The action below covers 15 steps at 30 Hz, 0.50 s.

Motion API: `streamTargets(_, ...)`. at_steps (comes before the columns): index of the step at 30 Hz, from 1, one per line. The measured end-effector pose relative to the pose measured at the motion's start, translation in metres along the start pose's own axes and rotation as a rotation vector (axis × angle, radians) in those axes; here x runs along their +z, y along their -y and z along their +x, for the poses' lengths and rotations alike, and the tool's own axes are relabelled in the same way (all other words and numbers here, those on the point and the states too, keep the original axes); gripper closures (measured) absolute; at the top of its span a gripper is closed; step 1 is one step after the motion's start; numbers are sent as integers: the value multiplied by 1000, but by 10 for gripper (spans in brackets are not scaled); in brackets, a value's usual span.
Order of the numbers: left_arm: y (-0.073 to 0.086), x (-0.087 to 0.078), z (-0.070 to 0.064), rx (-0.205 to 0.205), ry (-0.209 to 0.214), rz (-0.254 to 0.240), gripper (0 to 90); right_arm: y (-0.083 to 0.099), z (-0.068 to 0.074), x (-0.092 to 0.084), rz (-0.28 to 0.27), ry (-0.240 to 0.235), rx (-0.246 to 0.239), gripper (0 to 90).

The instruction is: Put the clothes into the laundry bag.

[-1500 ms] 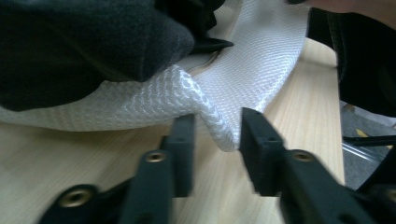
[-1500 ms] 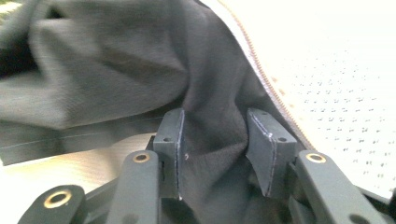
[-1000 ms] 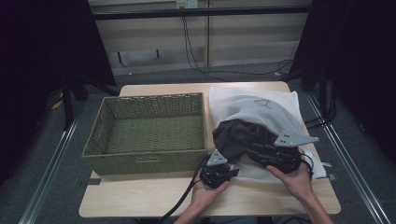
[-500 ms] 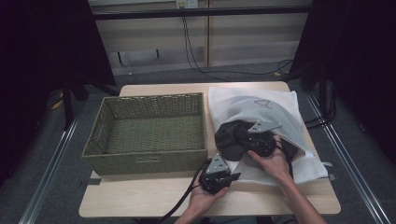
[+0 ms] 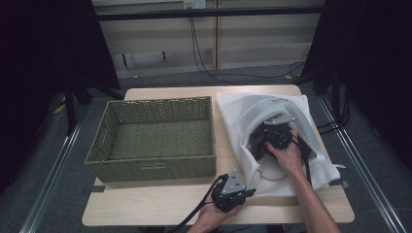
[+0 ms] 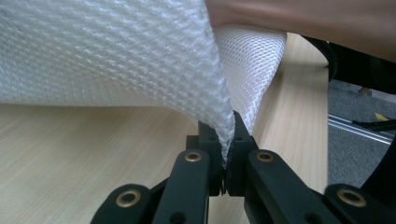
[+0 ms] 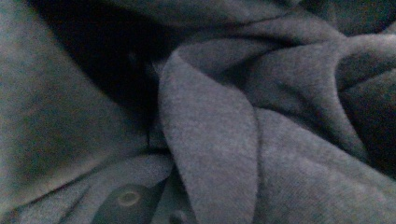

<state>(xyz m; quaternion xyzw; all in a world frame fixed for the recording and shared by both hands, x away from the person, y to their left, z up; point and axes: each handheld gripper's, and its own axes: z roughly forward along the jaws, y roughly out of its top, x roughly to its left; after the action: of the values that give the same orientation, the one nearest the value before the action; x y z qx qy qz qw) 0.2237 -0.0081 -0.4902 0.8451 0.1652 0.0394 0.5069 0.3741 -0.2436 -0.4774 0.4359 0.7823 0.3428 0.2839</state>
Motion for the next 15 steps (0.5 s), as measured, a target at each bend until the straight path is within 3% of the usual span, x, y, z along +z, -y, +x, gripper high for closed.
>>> streamTargets(2, 1, 1, 3, -26, 6, 5, 886, 0, -4, 3, -15, 8, 19, 884)
streamTargets(5, 4, 4, 9, -60, 19, -3, 873, 2, 5, 1, -17, -51, 20, 797)
streamTargets(8, 4, 5, 11, -82, 15, -3, 862, 5, 16, -9, -23, -111, 0, 777)
streamTargets(13, 5, 2, 11, -66, -10, -3, 763, 11, 19, -30, -55, -174, 22, 722)
streamTargets(15, 4, -2, 11, -80, -24, -7, 707, 14, 20, -43, -71, -209, 43, 696)
